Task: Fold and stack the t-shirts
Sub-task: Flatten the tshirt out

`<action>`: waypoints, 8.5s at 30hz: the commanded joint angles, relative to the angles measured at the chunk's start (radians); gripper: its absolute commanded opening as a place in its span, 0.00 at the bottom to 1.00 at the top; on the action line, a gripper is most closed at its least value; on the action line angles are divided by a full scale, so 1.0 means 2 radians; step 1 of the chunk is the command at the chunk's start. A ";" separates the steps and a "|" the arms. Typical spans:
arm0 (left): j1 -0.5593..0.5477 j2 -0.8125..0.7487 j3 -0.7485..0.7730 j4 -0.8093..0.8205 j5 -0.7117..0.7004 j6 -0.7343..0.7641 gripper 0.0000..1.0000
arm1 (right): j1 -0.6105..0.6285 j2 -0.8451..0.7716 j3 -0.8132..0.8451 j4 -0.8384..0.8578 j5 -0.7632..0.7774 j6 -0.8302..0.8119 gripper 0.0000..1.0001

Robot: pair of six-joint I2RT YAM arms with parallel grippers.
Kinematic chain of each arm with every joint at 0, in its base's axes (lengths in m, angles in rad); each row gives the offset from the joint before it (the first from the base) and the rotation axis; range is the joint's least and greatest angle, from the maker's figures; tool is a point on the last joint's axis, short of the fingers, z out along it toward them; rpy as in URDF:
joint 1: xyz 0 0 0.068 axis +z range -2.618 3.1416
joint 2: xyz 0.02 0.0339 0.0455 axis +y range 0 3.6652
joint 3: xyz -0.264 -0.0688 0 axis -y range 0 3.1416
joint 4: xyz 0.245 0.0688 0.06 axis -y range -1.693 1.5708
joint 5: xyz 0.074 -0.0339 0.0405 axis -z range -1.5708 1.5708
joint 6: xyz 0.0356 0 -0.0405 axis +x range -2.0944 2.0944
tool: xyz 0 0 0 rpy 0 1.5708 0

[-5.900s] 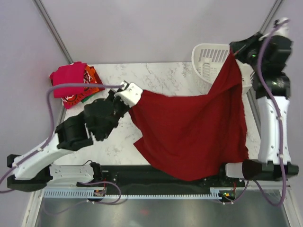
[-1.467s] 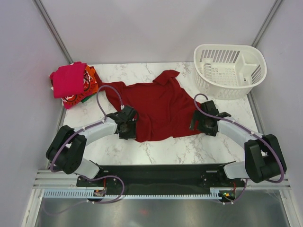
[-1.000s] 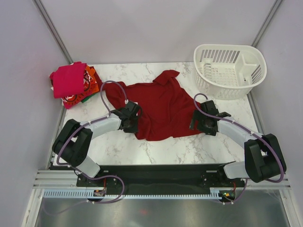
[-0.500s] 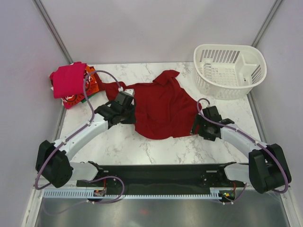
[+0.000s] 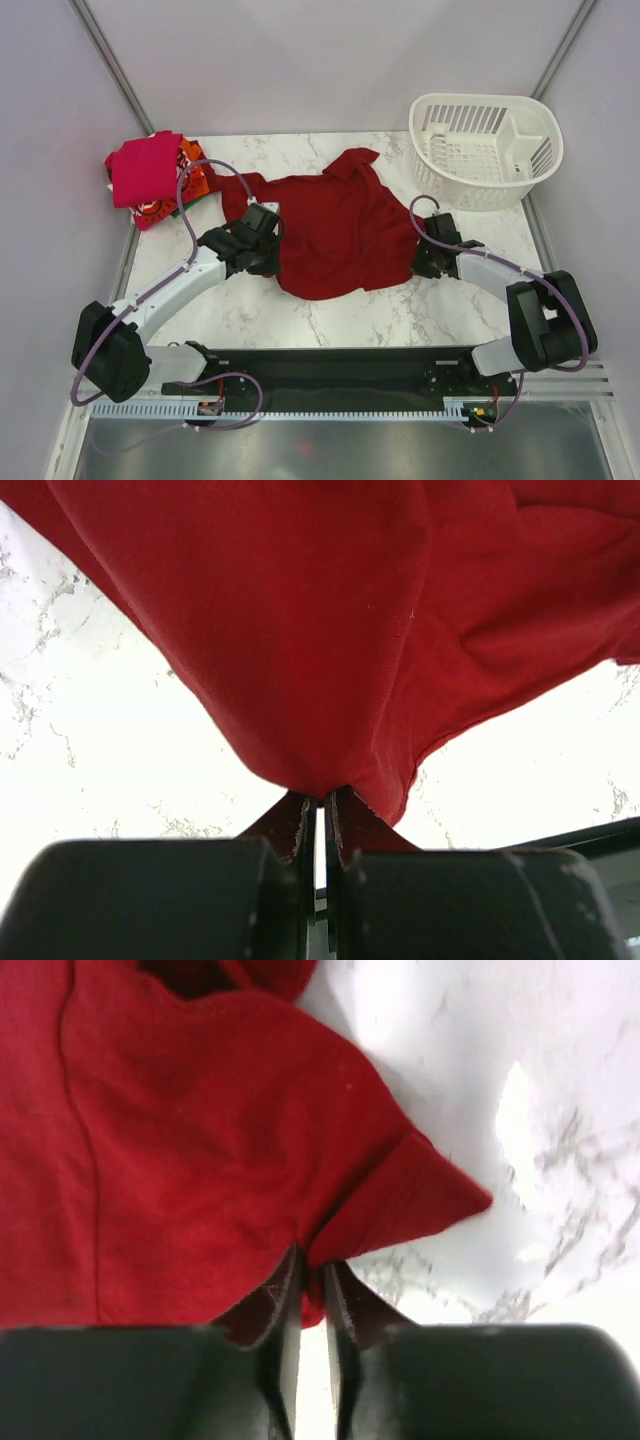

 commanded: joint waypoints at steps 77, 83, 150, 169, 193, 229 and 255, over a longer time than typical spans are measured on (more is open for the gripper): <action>0.219 0.168 0.428 -0.084 0.145 0.177 0.98 | 0.041 0.169 0.600 -0.108 0.118 -0.096 0.98; 0.212 0.091 0.244 -0.029 0.151 0.164 0.95 | 0.051 0.149 0.445 -0.008 -0.014 -0.049 0.98; 0.205 0.184 0.216 0.063 0.053 0.103 0.77 | 0.067 0.135 0.225 0.045 -0.122 -0.086 0.95; 0.174 0.546 0.594 0.038 0.137 0.131 0.72 | -0.078 0.138 0.065 0.048 -0.101 -0.030 0.98; 0.062 0.458 0.477 -0.009 -0.184 0.222 0.67 | -0.078 -0.017 0.057 -0.015 -0.074 -0.042 0.98; 0.089 0.519 0.529 -0.003 -0.256 0.282 0.02 | -0.076 -0.019 0.035 -0.014 -0.087 -0.065 0.98; 0.095 0.390 0.430 -0.007 -0.071 0.153 0.99 | 0.007 0.028 0.216 -0.032 -0.097 -0.065 0.98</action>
